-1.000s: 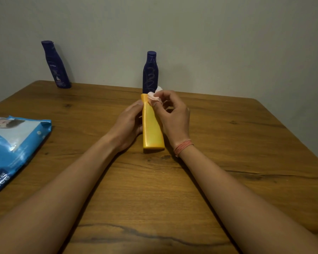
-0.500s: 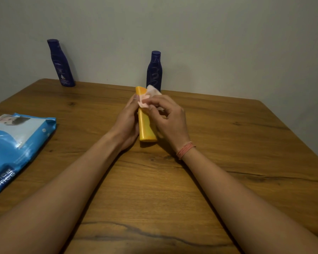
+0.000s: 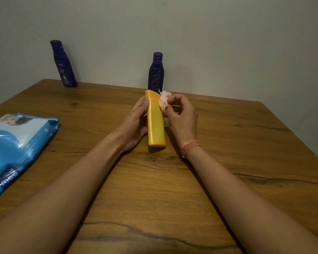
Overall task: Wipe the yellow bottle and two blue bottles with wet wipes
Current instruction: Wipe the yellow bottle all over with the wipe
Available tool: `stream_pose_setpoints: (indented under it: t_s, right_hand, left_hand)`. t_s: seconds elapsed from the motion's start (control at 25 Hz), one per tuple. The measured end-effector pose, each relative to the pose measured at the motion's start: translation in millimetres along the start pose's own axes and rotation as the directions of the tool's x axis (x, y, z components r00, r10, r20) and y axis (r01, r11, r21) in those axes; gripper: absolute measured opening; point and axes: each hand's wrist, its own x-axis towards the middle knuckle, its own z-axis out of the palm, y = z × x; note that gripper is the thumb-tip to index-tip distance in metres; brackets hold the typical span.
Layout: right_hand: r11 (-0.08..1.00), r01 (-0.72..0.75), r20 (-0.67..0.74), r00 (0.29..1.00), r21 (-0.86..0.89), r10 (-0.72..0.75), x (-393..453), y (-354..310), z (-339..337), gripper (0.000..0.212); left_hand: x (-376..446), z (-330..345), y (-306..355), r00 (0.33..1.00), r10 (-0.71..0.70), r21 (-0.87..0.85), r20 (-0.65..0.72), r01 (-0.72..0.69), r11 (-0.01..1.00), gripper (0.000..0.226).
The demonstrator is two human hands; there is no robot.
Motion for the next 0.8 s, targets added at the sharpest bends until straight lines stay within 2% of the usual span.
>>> stream_pose_setpoints:
  t_s: [0.2, 0.36, 0.44, 0.56, 0.64, 0.72, 0.8]
  right_hand:
    - [0.982, 0.19, 0.093, 0.977, 0.011, -0.19, -8, -10, 6, 0.016]
    - [0.909, 0.415, 0.222, 0.892, -0.05, -0.395, -14, -15, 13, 0.019]
    - [0.907, 0.412, 0.208, 0.898, -0.091, -0.387, -14, -15, 15, 0.016]
    - [0.962, 0.256, 0.128, 0.961, -0.092, -0.244, -9, -11, 11, 0.012]
    - [0.978, 0.19, 0.103, 0.978, -0.089, -0.181, -6, -8, 7, 0.011]
    - [0.971, 0.211, 0.121, 0.973, -0.112, -0.198, -6, -7, 7, 0.01]
    - [0.951, 0.279, 0.209, 0.946, -0.132, -0.249, -11, -9, 12, 0.01]
  left_hand:
    - [0, -2, 0, 1.0, 0.008, -0.102, 0.026, -0.005, 0.995, 0.041]
    - [-2, -3, -1, 0.996, -0.065, -0.241, -0.057, 0.05, 0.969, 0.037]
    - [-2, -3, -1, 0.993, -0.094, -0.275, -0.072, 0.071, 0.959, 0.037]
    - [0, -2, 1, 0.991, -0.114, -0.289, -0.068, 0.09, 0.953, 0.047]
    - [0, -3, 0, 0.992, -0.106, -0.278, -0.073, 0.082, 0.957, 0.051]
    - [0, -3, 0, 0.993, -0.094, -0.297, -0.077, 0.068, 0.952, 0.052]
    - [1, -4, 1, 0.99, -0.096, -0.343, -0.103, 0.055, 0.938, 0.053]
